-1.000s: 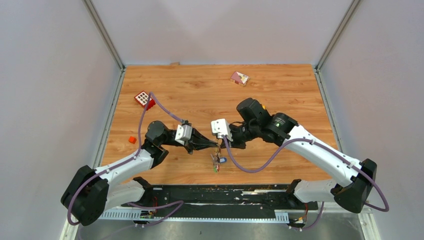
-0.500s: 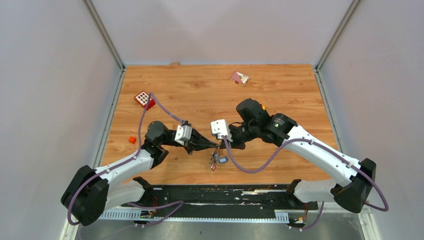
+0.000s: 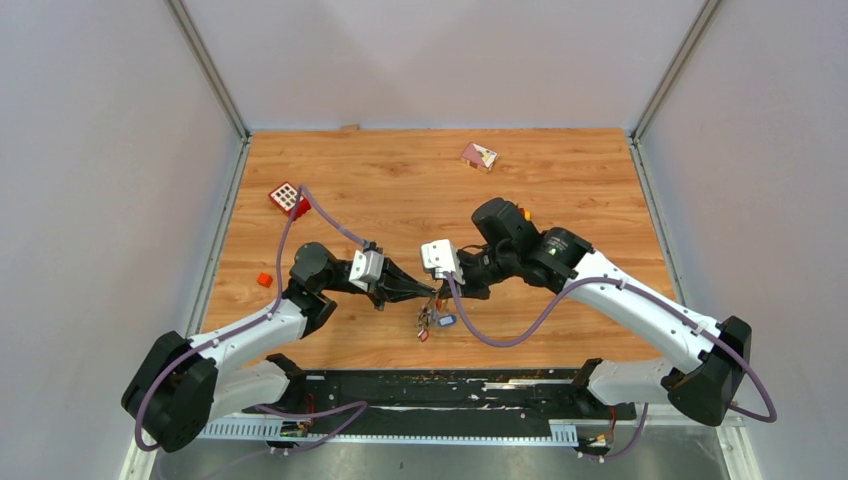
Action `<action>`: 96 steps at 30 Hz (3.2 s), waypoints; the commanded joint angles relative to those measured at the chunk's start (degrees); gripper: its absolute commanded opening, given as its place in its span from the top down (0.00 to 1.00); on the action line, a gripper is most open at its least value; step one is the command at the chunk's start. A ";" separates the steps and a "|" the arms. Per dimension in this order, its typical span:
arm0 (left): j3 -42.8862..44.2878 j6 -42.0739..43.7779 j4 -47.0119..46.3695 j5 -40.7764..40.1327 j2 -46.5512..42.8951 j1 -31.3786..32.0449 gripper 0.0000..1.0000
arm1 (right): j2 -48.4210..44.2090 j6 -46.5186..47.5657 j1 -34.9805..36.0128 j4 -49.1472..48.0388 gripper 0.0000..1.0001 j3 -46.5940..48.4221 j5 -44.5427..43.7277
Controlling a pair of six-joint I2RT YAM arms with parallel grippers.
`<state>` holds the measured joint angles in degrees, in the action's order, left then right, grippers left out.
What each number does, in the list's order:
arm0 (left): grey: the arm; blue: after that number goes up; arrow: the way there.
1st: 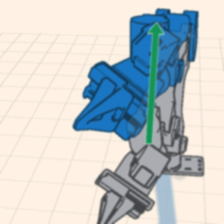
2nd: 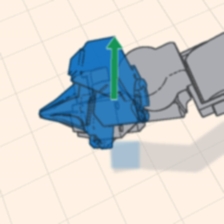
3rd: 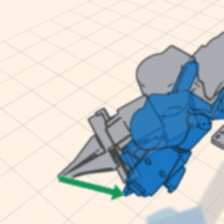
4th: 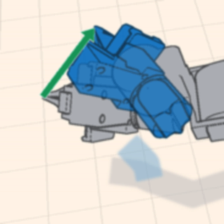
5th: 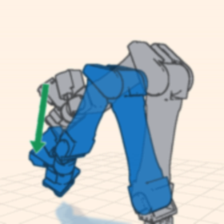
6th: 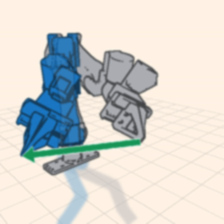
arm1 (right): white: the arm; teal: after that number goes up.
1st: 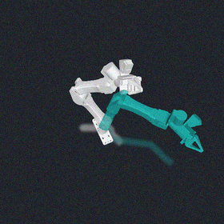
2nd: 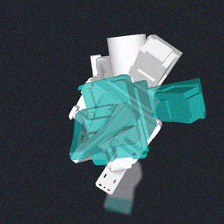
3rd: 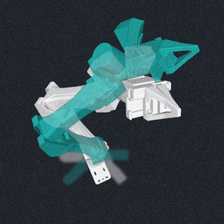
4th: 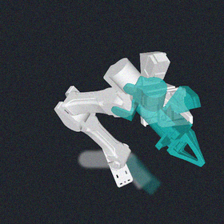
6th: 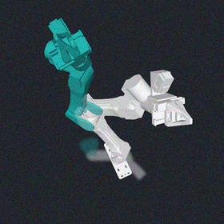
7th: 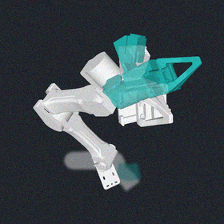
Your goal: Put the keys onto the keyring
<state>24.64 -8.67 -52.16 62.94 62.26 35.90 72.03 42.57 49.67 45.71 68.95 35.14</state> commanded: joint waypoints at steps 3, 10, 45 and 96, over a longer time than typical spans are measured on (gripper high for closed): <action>0.24 0.14 -4.35 0.25 -2.00 0.05 1.00 | -1.21 1.39 -0.28 -2.04 0.93 -0.57 -0.12; 0.05 -2.48 -7.09 -2.03 -1.32 -0.04 1.00 | -5.05 2.02 -0.28 -1.90 0.71 -0.26 -0.89; -0.10 -2.42 -5.75 -4.42 -0.91 -0.32 1.00 | -3.78 -1.57 -0.28 -6.12 1.00 0.52 -1.98; 5.10 9.44 13.10 -9.03 -1.03 0.58 1.00 | 8.32 -3.65 4.60 7.83 0.95 15.50 -18.00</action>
<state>29.52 2.61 -34.09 53.65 62.08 36.32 81.41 40.14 53.89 57.10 83.35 17.43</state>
